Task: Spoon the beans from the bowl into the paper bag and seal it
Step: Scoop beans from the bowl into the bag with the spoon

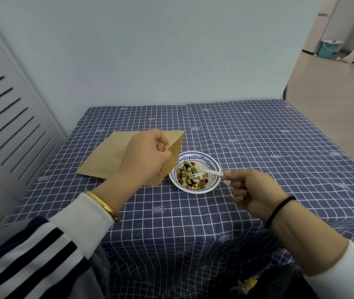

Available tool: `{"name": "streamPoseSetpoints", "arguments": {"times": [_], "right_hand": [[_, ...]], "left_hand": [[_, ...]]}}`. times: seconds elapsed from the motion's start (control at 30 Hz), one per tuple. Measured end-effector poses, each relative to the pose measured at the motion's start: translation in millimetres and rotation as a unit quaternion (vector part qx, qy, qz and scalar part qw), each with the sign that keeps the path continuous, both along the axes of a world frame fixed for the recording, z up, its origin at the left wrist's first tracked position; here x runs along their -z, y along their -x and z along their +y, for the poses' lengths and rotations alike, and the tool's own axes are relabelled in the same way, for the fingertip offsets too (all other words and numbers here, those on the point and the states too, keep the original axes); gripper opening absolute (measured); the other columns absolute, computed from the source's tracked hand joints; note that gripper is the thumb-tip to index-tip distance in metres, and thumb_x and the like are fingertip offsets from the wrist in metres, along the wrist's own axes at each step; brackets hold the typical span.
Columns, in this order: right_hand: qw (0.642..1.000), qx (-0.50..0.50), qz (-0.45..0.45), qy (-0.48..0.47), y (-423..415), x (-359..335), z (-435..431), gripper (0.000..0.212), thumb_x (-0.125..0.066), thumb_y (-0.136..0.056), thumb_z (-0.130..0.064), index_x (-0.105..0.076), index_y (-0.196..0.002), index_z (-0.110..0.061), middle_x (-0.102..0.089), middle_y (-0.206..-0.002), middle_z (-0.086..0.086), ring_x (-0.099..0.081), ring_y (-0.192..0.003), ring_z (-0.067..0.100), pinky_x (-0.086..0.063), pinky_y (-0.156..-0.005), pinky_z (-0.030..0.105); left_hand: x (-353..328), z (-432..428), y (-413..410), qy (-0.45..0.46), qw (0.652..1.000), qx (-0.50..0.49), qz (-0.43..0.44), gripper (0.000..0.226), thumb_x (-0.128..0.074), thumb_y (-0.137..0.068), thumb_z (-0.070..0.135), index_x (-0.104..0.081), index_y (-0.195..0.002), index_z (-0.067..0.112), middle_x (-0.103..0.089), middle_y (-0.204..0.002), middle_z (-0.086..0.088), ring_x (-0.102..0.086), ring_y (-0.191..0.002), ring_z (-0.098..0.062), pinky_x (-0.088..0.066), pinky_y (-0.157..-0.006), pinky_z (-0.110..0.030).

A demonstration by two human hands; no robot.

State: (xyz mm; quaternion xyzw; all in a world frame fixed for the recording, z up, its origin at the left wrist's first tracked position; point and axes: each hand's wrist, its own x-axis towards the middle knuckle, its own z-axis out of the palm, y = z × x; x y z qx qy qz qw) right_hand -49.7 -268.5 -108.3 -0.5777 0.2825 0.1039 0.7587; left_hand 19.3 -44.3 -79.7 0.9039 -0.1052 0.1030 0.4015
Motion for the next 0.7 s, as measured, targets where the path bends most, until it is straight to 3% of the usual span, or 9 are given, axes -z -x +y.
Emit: {"name": "streamPoseSetpoints", "arguments": {"times": [0.1, 0.37, 0.5, 0.6, 0.7], "right_hand": [[1.0, -0.004, -0.014, -0.017, -4, -11, 2, 0.019, -0.059, -0.083, -0.005, -0.065, -0.065, -0.004, -0.032, -0.04, -0.007, -0.023, -0.031, 0.006, -0.025, -0.031, 0.016], [1.0, -0.015, -0.027, -0.005, -26, -25, 39, 0.007, -0.061, -0.081, -0.002, -0.064, -0.075, -0.001, -0.034, -0.039, -0.006, -0.023, -0.031, 0.005, -0.024, -0.03, 0.016], [0.99, 0.025, -0.12, 0.074, -33, -21, 63, 0.013, -0.072, -0.075, -0.006, -0.07, -0.078, 0.007, -0.046, -0.044, -0.001, -0.034, -0.033, 0.008, -0.031, -0.034, 0.019], [0.935, -0.022, -0.247, 0.253, -31, -17, 76, 0.004, -0.075, -0.075, -0.017, -0.077, -0.073, -0.015, -0.061, -0.048, -0.012, -0.054, -0.043, 0.001, -0.043, -0.044, 0.013], [0.826, -0.066, -0.356, 0.432, -28, -11, 82, 0.008, -0.073, -0.079, -0.02, -0.078, -0.084, -0.024, -0.065, -0.064, -0.009, -0.059, -0.063, 0.004, -0.047, -0.056, 0.017]], "left_hand": [[1, 0, -1, 0.001, 1.0, -0.001, -0.001, 0.018, -0.063, -0.079, 0.001, -0.066, -0.086, 0.017, -0.063, -0.063, -0.001, -0.06, -0.05, -0.017, -0.059, -0.056, -0.046], [0, 0, -2, 0.008, 1.0, -0.004, 0.003, 0.015, -0.067, -0.079, 0.005, -0.066, -0.086, 0.018, -0.062, -0.065, -0.001, -0.063, -0.056, -0.022, -0.058, -0.057, -0.049], [-2, 2, -2, 0.015, 1.0, -0.008, -0.005, 0.01, -0.072, -0.08, 0.012, -0.068, -0.086, 0.019, -0.064, -0.065, 0.001, -0.064, -0.056, -0.02, -0.059, -0.055, -0.047], [-4, 7, -4, 0.004, 1.0, -0.018, -0.018, 0.014, -0.068, -0.079, 0.008, -0.068, -0.088, 0.019, -0.065, -0.066, 0.001, -0.066, -0.057, -0.02, -0.059, -0.055, -0.045], [-5, 12, -7, 0.016, 0.999, -0.023, -0.015, 0.016, -0.065, -0.078, 0.005, -0.068, -0.088, 0.017, -0.065, -0.067, -0.002, -0.066, -0.058, -0.023, -0.059, -0.056, -0.047]]}}
